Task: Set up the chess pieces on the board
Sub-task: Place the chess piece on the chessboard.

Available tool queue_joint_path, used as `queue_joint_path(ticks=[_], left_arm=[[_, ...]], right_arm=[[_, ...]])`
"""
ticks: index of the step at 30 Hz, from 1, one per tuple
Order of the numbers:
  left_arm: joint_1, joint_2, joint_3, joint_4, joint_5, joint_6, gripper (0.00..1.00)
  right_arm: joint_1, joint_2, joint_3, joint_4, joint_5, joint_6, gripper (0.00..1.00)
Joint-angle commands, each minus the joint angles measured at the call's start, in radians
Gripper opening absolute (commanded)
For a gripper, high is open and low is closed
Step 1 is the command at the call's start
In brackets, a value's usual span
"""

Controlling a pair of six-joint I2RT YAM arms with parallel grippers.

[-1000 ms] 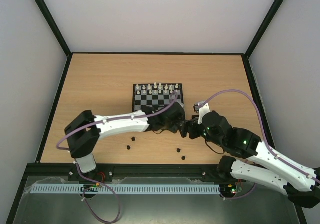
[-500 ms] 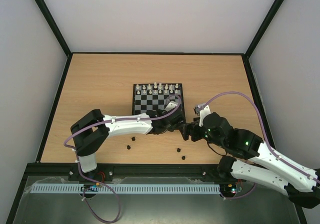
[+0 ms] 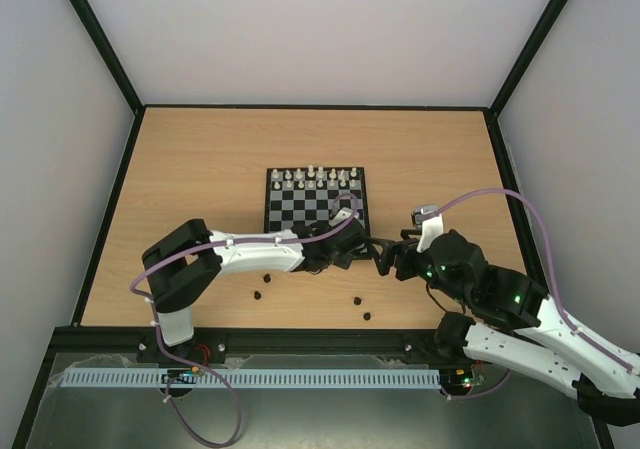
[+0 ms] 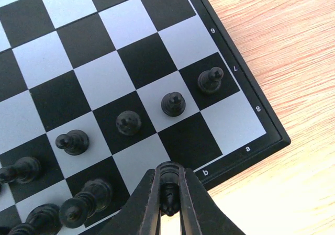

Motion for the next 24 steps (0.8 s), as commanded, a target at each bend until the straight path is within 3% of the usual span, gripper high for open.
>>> queue_joint_path(ticks=[1,24], left_arm=[[0.015,0.030,-0.009,0.014,0.023,-0.008,0.02],[0.049,0.060,-0.001,-0.008,0.018,-0.015,0.04]], right_arm=[[0.003,-0.007,0.007,0.000,0.032,0.009,0.97],[0.003,-0.015,-0.003,0.015,0.026,0.002,0.97]])
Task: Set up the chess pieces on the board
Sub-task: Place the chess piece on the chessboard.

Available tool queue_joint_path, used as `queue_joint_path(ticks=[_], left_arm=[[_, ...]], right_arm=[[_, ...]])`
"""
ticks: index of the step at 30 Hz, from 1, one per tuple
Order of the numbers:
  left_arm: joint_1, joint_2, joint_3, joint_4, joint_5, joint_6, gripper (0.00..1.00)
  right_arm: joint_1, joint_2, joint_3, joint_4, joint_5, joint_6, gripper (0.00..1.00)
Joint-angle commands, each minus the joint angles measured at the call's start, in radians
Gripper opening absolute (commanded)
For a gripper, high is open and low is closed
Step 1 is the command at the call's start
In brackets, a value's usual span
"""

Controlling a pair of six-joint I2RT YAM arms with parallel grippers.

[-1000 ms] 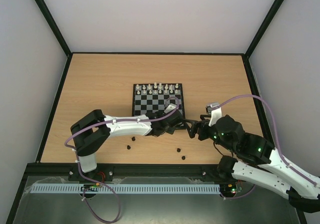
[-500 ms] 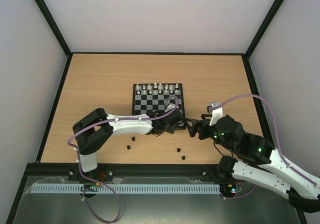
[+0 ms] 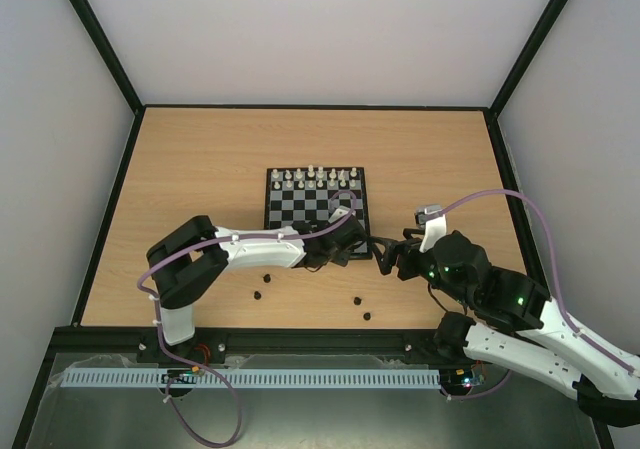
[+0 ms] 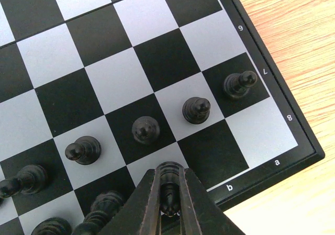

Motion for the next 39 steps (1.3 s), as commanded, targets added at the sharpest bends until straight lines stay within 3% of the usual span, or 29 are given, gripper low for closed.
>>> queue_joint_path(ticks=[1,23,32,39], left_arm=[[0.007,0.023,-0.001,-0.023,-0.009,-0.012,0.04],[-0.015,-0.032,0.013,-0.054,-0.049,-0.017,0.26],[-0.060,-0.123,0.083,-0.112,-0.099,-0.012,0.35],[-0.058,-0.252,0.044,-0.145,-0.147,-0.027,0.44]], right_arm=[[0.003,0.003,-0.004,0.015,0.008,-0.001,0.97],[0.003,0.017,-0.005,0.020,-0.010,-0.007,0.98],[0.003,-0.001,-0.005,0.021,-0.001,-0.005,0.98],[0.003,0.007,-0.008,0.031,-0.007,-0.012,0.98]])
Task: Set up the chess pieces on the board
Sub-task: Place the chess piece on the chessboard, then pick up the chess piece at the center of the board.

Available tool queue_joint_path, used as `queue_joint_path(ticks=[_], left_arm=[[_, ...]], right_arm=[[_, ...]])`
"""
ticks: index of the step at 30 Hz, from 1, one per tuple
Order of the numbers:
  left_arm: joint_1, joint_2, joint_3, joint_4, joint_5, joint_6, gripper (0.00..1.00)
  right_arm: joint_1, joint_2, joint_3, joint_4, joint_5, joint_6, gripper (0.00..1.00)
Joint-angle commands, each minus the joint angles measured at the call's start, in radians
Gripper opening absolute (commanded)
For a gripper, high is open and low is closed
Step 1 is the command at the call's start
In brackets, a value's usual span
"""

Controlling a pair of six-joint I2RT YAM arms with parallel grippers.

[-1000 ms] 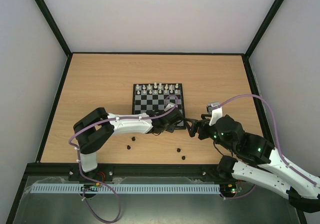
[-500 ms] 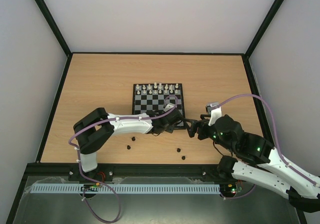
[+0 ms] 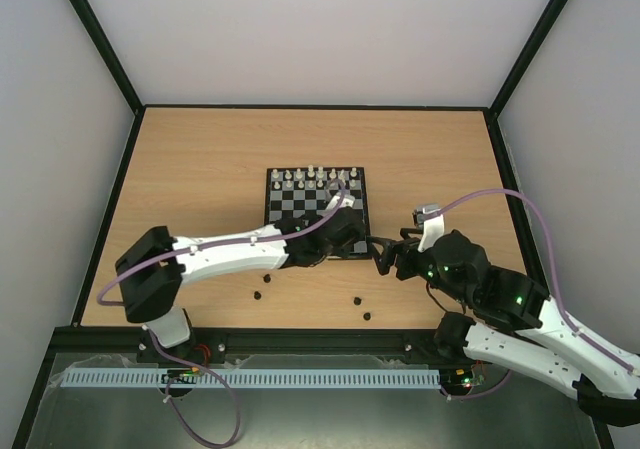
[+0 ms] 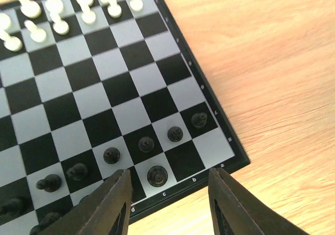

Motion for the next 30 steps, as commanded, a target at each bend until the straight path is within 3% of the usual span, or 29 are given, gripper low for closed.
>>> queue_joint_path(ticks=[1,7,8,9,10,15,21,30], left_arm=[[-0.005,-0.123,-0.025,-0.045,-0.071,-0.015,0.46],[0.018,-0.326,-0.163,-0.058,-0.086,-0.040,0.63],[0.023,-0.360,-0.187,-0.061,-0.086,-0.046,0.69],[0.030,-0.400,-0.212,-0.064,-0.081,-0.050,0.87],[0.036,-0.428,-0.234,-0.069,-0.079,-0.056,0.98],[0.056,-0.561,-0.346,-0.099,-0.069,-0.107,0.99],[0.080,-0.704,-0.460,-0.107,-0.056,-0.133,0.99],[0.107,-0.785,-0.529,-0.078,-0.014,-0.074,0.99]], right_arm=[[0.003,0.011,-0.010,0.011,0.009,-0.012,1.00],[0.003,0.161,-0.007,0.022,-0.041,-0.024,0.99],[0.003,0.192,-0.005,0.024,-0.053,-0.028,0.99],[0.002,0.225,0.000,0.023,-0.064,-0.031,0.99],[0.002,0.258,0.004,0.020,-0.072,-0.032,0.99],[0.003,0.439,0.026,0.006,-0.134,-0.030,0.99],[0.004,0.592,0.023,-0.034,-0.193,0.018,0.80],[0.058,0.612,-0.076,-0.054,-0.199,0.169,0.56]])
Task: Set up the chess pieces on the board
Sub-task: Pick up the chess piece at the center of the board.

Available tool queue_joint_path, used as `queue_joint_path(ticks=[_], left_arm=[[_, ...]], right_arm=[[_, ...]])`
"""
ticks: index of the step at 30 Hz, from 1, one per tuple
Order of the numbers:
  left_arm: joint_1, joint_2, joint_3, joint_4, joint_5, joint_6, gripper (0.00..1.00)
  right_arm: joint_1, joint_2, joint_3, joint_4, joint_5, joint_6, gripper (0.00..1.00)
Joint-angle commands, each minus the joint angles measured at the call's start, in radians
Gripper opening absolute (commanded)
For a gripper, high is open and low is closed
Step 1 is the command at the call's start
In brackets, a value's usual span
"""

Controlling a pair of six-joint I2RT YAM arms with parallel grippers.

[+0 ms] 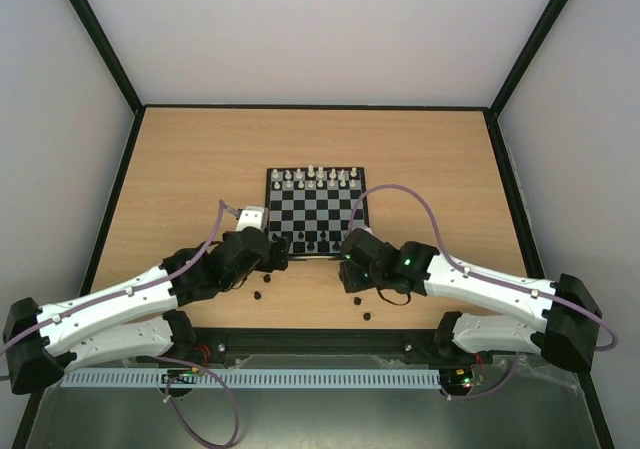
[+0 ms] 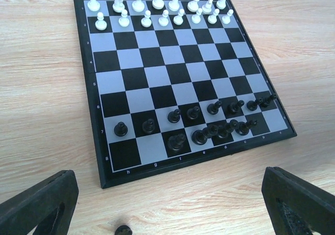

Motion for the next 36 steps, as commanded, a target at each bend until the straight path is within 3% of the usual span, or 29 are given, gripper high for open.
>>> queue_joint_path(ticks=[1,6,19,36], left_arm=[[0.019,-0.023,-0.029,0.014,0.024,0.039,0.99],[0.040,-0.027,-0.042,0.033,0.056,0.065,0.99],[0.062,0.006,-0.069,0.084,0.096,0.069,0.99],[0.064,0.016,-0.059,0.081,0.103,0.067,0.99]], right_arm=[[0.054,0.011,-0.058,-0.061,-0.014,0.102,0.54],[0.115,0.049,-0.102,-0.053,-0.012,0.154,0.46],[0.134,0.100,-0.140,-0.030,-0.016,0.138,0.43],[0.133,0.154,-0.128,0.000,0.018,0.113,0.21]])
